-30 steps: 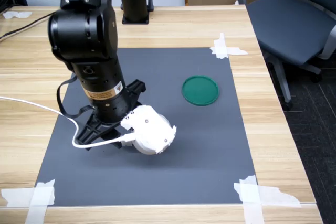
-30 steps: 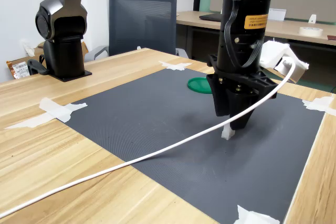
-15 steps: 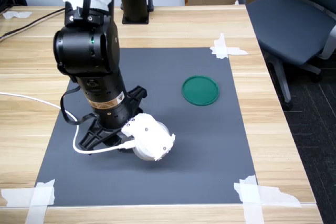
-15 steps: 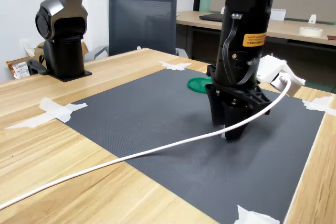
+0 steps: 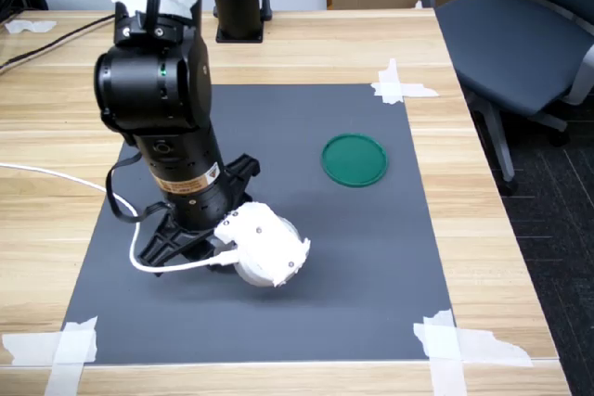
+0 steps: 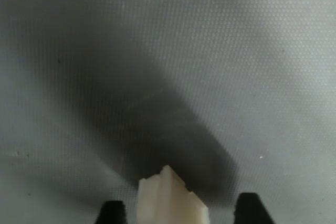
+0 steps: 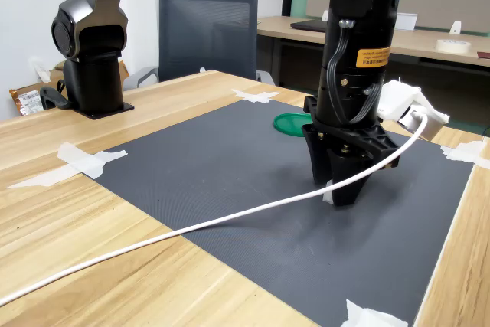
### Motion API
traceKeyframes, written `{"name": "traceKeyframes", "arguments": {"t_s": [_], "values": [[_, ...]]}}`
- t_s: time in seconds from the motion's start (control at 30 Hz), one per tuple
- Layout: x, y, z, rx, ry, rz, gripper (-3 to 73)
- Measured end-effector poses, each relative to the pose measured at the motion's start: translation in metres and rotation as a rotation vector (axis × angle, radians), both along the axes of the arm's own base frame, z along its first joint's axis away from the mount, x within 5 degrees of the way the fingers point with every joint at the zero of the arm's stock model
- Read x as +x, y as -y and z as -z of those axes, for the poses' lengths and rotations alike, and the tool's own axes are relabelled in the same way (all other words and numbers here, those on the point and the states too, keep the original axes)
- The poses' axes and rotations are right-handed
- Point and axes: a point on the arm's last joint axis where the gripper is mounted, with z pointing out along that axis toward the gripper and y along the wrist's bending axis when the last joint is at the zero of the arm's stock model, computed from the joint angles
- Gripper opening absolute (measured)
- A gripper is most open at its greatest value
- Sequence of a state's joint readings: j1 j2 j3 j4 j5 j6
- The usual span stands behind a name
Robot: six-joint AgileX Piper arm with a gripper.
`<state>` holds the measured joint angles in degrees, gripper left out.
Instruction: Grasp a white terminal and put it in the green lid.
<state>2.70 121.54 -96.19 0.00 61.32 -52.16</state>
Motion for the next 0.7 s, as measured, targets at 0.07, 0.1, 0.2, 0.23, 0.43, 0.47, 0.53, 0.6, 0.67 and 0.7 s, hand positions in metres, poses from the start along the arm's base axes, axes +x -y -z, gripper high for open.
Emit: {"name": "traceKeyframes", "arguments": {"t_s": [0.07,0.1,0.2,0.23,0.43,0.47,0.53,0.6,0.67,0.7], "values": [[0.0,0.0,0.0,0.0,0.0,0.0,35.9],[0.0,0.0,0.0,0.0,0.0,0.0,34.1],[-0.0001,-0.0005,0.0,0.005,-0.001,0.002,26.9],[-0.0002,-0.0005,0.0,0.005,-0.002,0.002,24.2],[-0.0025,-0.0004,0.0003,0.004,-0.027,0.002,8.1],[-0.0025,-0.0004,0.0003,0.004,-0.028,0.002,7.7],[-0.0028,-0.0003,0.0004,0.004,-0.031,0.002,7.7],[-0.0033,-0.0003,0.0004,0.004,-0.037,0.002,7.7],[-0.004,-0.0003,-0.0017,0.004,-0.036,0.002,7.7],[-0.0046,-0.0003,-0.0039,0.004,-0.034,0.002,7.7]]}}
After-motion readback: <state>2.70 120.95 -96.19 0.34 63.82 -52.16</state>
